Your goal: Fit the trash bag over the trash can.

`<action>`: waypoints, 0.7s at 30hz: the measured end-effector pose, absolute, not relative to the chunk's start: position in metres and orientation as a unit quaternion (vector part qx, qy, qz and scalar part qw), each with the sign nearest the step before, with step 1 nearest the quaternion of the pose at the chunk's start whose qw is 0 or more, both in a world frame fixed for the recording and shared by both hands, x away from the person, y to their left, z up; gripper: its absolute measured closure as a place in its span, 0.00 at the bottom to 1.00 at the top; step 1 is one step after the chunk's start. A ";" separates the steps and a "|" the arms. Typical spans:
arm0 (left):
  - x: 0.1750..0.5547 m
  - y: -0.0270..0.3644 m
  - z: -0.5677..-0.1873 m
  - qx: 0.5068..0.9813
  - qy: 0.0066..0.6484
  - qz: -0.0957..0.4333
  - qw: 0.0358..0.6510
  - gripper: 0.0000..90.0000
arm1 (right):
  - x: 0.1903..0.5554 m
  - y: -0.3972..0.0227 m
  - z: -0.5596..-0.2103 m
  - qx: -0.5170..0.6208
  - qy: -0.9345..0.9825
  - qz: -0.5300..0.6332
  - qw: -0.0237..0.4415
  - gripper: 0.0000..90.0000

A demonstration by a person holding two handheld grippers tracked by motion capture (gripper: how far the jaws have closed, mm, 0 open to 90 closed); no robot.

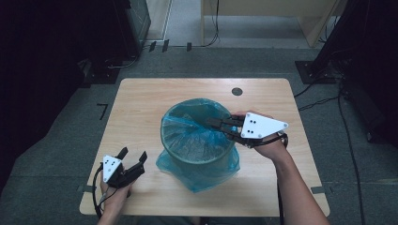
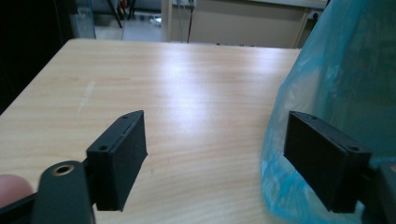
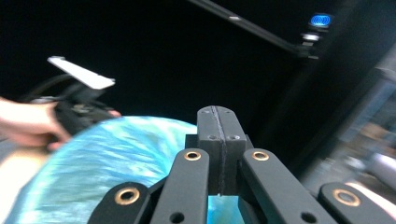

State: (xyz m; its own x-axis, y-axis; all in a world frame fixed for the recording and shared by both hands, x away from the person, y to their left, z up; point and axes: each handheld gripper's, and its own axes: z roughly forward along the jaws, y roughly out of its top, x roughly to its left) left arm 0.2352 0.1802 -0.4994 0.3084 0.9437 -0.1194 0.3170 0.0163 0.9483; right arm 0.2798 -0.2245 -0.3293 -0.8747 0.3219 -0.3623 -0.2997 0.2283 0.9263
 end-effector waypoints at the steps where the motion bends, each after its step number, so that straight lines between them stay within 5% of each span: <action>1: 0.235 0.182 -0.501 0.633 0.501 0.308 0.504 0.21 | 0.279 -0.224 -0.327 0.000 0.743 0.623 0.246 1.00; 21: 0.243 0.190 -0.513 0.689 0.522 0.290 0.409 0.20 | 0.265 -0.216 -0.291 -0.026 0.850 0.509 0.131 1.00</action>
State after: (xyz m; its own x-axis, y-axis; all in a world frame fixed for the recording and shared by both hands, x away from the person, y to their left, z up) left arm 0.2428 0.1898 -0.5132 0.2859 0.9578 -0.0278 0.4828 -0.1189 0.8676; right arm 0.2646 -0.2159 -0.2911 -0.9643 0.0898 -0.2491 -0.1772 0.4801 0.8591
